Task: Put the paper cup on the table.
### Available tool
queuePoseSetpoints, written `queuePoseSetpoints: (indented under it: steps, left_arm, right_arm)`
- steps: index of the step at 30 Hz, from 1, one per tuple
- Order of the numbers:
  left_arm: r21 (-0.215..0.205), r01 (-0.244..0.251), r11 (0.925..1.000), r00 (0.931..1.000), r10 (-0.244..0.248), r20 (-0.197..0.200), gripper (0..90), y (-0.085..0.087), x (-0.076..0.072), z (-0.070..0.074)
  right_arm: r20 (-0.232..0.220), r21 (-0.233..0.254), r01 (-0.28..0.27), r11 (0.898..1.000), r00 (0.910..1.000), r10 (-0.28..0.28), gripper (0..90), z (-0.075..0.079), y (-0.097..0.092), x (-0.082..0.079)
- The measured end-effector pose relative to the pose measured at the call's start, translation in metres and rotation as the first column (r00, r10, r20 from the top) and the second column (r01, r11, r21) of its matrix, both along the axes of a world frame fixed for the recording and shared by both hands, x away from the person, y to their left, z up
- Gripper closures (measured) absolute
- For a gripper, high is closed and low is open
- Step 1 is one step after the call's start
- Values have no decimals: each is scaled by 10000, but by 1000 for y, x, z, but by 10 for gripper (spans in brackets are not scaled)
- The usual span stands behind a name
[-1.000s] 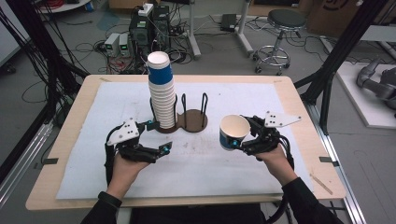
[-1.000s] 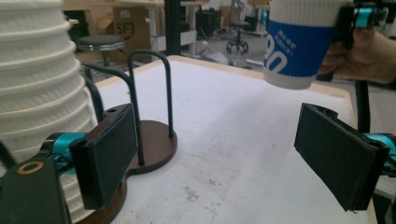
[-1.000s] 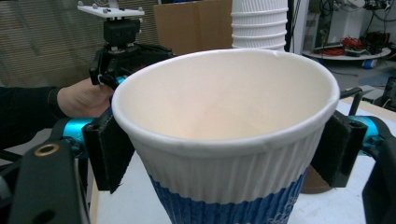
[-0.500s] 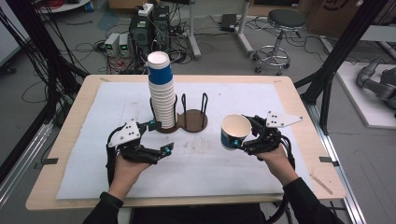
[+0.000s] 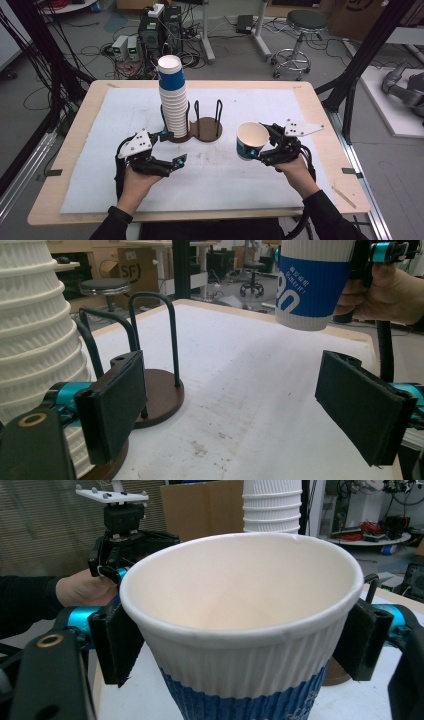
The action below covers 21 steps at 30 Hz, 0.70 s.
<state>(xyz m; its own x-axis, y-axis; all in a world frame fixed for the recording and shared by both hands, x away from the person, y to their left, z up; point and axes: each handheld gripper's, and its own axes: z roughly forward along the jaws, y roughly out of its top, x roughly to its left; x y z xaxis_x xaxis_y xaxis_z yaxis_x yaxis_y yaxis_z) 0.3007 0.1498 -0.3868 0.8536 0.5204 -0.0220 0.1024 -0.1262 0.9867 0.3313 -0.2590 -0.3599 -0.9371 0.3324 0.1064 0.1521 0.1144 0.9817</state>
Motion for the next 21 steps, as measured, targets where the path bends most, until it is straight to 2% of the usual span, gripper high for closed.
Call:
queuePoseSetpoints:
  steps: [10,21]
  left_arm:
    - [2,-123,9999,9999,123,-72,133,-1,0,-1]
    - [52,-212,9998,9996,213,-162,134,0,1,-4]
  right_arm:
    - [126,-10,43,10000,9999,-43,197,3,-3,-3]
    - [203,-1,347,9994,9992,-347,197,5,-9,-1]
